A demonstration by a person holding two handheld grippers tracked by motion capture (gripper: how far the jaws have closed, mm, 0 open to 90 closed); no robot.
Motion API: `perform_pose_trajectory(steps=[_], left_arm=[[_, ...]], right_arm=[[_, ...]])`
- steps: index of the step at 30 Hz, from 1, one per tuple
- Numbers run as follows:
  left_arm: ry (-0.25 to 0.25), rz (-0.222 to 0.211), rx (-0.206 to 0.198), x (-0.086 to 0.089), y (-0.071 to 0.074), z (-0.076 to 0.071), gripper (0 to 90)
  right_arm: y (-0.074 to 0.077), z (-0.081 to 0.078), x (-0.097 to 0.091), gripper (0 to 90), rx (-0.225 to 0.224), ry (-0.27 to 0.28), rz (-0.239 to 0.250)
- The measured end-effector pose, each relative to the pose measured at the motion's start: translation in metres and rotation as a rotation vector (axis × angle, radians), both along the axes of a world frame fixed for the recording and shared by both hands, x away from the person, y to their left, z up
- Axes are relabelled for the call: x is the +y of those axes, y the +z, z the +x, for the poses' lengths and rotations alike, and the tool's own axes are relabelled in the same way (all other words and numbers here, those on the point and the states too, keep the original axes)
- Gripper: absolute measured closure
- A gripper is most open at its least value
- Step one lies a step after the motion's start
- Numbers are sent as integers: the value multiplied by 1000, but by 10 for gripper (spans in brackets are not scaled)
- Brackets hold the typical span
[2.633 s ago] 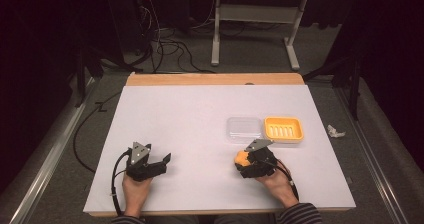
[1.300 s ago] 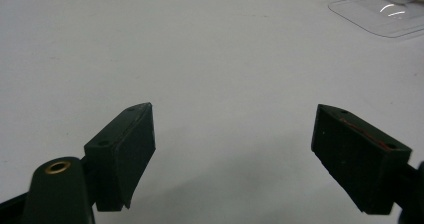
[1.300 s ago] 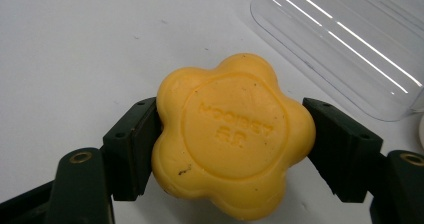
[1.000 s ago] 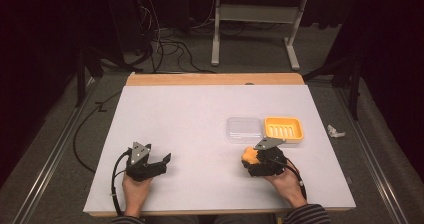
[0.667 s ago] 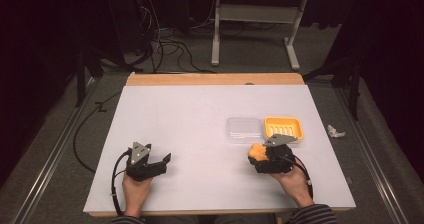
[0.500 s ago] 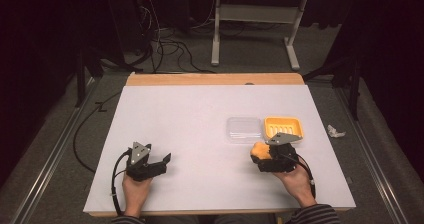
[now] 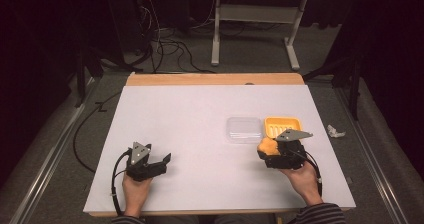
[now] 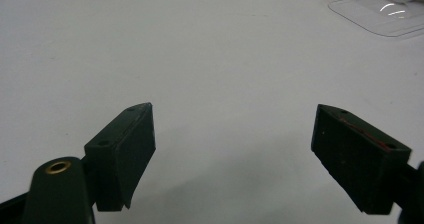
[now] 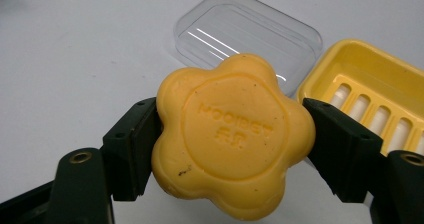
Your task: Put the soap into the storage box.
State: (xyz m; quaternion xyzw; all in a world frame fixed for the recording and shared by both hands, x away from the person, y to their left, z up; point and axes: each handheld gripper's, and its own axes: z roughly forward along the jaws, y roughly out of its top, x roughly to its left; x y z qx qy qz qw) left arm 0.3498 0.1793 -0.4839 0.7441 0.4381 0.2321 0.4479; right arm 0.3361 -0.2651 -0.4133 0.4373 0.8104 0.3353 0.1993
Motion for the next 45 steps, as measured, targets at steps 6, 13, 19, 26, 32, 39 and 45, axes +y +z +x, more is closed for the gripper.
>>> perform_pose_trajectory(steps=[6, 13, 19, 26, 32, 39, 45], left_arm=[[0, -1, -1, 0, 0, 0, 181], [1, -1, -1, 0, 0, 0, 181], [1, 1, 0, 0, 0, 0, 182], [1, 0, 0, 0, 0, 0, 182], [1, 1, 1, 0, 0, 0, 182], [1, 1, 1, 0, 0, 0, 182], [2, 1, 2, 0, 0, 0, 182]], right_arm=[[3, 1, -5, 272, -6, -10, 6], [6, 4, -14, 272, 0, -44, 23], [9, 7, -23, 272, -2, -74, 46], [13, 13, -30, 271, -5, -100, 61], [16, 19, -36, 271, -9, -122, 59], [19, 26, -42, 272, -7, -143, 55], [17, 34, -47, 272, 3, -169, 50]])
